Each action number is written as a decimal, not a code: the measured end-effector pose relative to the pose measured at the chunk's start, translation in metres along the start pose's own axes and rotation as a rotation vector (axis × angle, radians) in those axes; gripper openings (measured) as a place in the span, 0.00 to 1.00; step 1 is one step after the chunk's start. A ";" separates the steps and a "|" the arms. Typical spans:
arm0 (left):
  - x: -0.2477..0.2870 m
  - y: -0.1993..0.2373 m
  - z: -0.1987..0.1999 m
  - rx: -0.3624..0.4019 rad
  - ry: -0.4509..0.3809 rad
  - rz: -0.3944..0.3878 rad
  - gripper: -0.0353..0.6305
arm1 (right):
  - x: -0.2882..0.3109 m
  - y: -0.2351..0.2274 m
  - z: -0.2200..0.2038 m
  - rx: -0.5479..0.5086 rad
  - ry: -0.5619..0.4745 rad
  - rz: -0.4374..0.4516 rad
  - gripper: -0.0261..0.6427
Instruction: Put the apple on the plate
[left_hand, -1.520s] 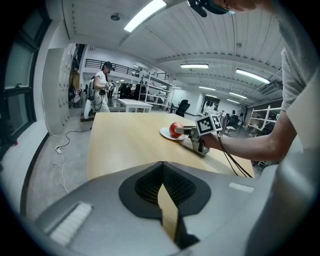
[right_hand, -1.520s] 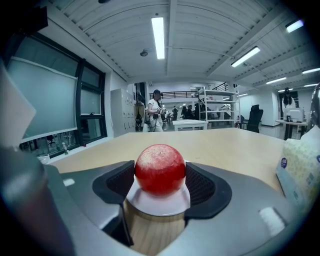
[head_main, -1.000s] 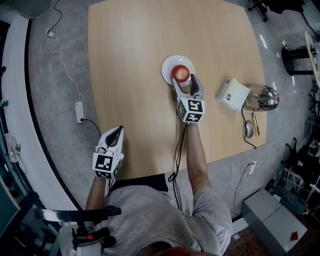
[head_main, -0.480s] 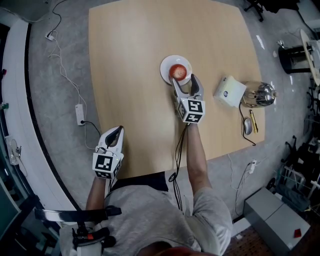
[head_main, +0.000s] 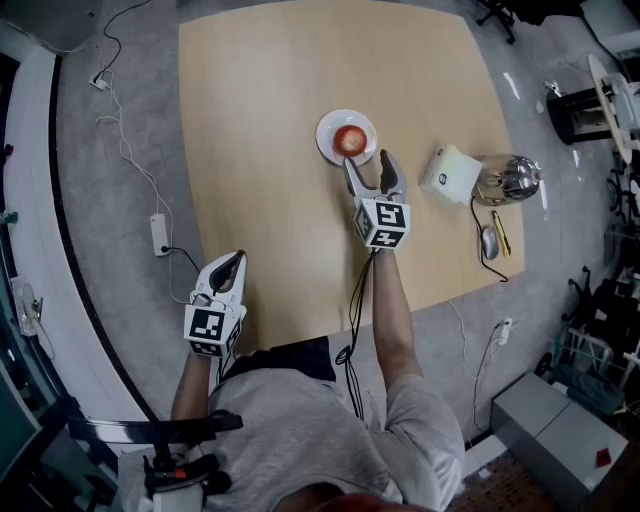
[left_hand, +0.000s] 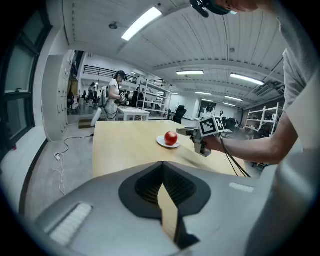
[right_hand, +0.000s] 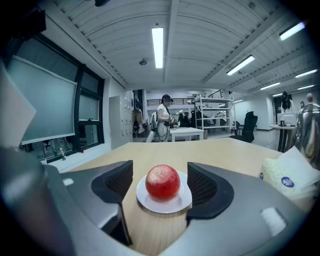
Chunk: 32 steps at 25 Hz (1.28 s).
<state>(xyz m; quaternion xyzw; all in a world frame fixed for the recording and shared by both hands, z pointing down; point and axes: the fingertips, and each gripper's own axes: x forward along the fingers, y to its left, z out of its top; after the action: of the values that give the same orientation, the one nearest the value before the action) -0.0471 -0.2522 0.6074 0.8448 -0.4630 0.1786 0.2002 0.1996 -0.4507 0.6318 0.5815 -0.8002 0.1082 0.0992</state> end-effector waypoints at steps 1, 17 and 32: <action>-0.002 -0.001 0.002 0.001 -0.002 0.001 0.08 | -0.003 0.000 0.002 -0.001 -0.003 -0.002 0.55; -0.035 -0.012 0.033 0.050 -0.083 0.000 0.08 | -0.053 0.013 0.032 0.000 -0.048 -0.028 0.48; -0.084 -0.041 0.043 0.095 -0.139 -0.028 0.08 | -0.128 0.038 0.053 -0.007 -0.084 -0.045 0.42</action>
<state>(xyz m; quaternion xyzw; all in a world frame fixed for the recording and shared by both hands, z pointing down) -0.0499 -0.1944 0.5225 0.8700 -0.4549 0.1387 0.1297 0.2007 -0.3380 0.5428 0.6031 -0.7907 0.0786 0.0702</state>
